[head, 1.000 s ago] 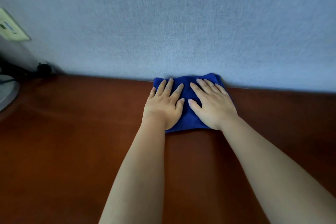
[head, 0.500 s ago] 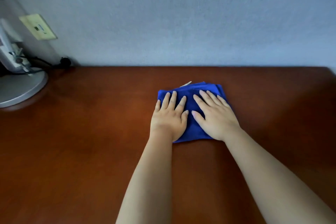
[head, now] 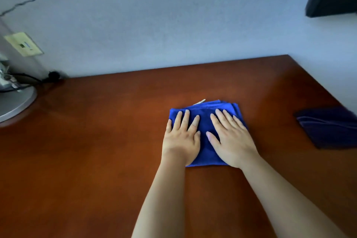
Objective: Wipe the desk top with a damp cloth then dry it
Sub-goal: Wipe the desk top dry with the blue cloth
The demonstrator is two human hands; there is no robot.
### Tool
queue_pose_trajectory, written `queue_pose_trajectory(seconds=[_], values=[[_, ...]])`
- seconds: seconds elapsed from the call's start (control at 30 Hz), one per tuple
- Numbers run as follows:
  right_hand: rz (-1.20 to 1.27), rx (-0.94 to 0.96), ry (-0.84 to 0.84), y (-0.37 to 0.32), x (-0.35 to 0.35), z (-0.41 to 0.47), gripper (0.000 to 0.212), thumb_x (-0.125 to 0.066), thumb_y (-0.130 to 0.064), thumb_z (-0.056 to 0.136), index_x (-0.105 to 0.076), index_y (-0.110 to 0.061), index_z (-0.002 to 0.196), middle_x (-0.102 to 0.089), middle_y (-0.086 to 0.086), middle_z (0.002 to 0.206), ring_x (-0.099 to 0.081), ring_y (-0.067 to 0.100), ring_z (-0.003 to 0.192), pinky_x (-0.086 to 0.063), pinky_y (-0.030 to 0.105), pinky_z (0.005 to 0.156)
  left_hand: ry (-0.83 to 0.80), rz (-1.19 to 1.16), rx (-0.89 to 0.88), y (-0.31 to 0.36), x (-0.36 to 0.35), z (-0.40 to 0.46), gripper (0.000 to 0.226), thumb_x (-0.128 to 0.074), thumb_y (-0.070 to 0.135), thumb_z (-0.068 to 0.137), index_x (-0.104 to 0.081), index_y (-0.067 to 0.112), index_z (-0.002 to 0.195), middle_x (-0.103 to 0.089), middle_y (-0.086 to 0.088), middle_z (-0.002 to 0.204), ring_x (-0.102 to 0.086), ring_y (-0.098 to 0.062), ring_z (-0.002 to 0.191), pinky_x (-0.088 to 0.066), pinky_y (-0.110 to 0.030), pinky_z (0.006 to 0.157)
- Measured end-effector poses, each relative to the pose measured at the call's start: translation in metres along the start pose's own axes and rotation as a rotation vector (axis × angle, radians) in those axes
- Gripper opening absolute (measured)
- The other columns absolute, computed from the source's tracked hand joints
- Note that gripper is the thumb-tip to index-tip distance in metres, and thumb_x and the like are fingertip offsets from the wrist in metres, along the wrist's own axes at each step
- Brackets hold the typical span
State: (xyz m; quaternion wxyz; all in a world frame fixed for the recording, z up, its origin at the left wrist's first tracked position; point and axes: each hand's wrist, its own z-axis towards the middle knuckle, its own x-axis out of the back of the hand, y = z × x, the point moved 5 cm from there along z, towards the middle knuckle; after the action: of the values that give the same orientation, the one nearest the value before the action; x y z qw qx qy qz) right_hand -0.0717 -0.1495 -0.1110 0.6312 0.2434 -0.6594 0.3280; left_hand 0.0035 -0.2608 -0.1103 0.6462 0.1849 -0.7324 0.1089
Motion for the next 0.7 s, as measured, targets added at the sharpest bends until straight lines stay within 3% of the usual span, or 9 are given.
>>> queue_pose_trajectory(seconds=[0.1,0.27,0.7], values=[[-0.001,-0.004,0.017,0.007,0.001,0.007,0.091,0.016,-0.058,0.075,-0.006,-0.018,0.154,-0.001,-0.001,0.162,0.002,0.014,0.148,0.004,0.031,0.118,0.010,0.009,-0.024,0.003,0.002,0.010,0.053,-0.012,0.039,0.104,0.005,0.030,0.154,0.014,0.001,0.162,0.017,-0.018,0.147,0.009,-0.040,0.118],[0.007,-0.022,0.030,0.028,0.006,0.043,0.065,-0.017,-0.051,0.100,-0.004,-0.018,0.154,0.000,-0.001,0.162,0.004,0.013,0.148,0.004,0.031,0.119,0.018,0.004,-0.052,0.007,0.008,0.054,0.053,-0.012,0.040,0.104,0.004,0.031,0.154,0.013,0.001,0.162,0.016,-0.017,0.148,0.009,-0.040,0.118],[0.004,-0.040,0.034,0.093,0.011,0.200,0.063,-0.020,-0.049,0.100,-0.006,-0.019,0.154,-0.001,-0.001,0.162,0.003,0.013,0.148,0.003,0.031,0.120,0.066,-0.030,-0.057,0.005,0.034,0.224,0.053,-0.016,0.040,0.103,-0.001,0.033,0.154,0.008,0.002,0.163,0.012,-0.016,0.148,0.005,-0.040,0.120]])
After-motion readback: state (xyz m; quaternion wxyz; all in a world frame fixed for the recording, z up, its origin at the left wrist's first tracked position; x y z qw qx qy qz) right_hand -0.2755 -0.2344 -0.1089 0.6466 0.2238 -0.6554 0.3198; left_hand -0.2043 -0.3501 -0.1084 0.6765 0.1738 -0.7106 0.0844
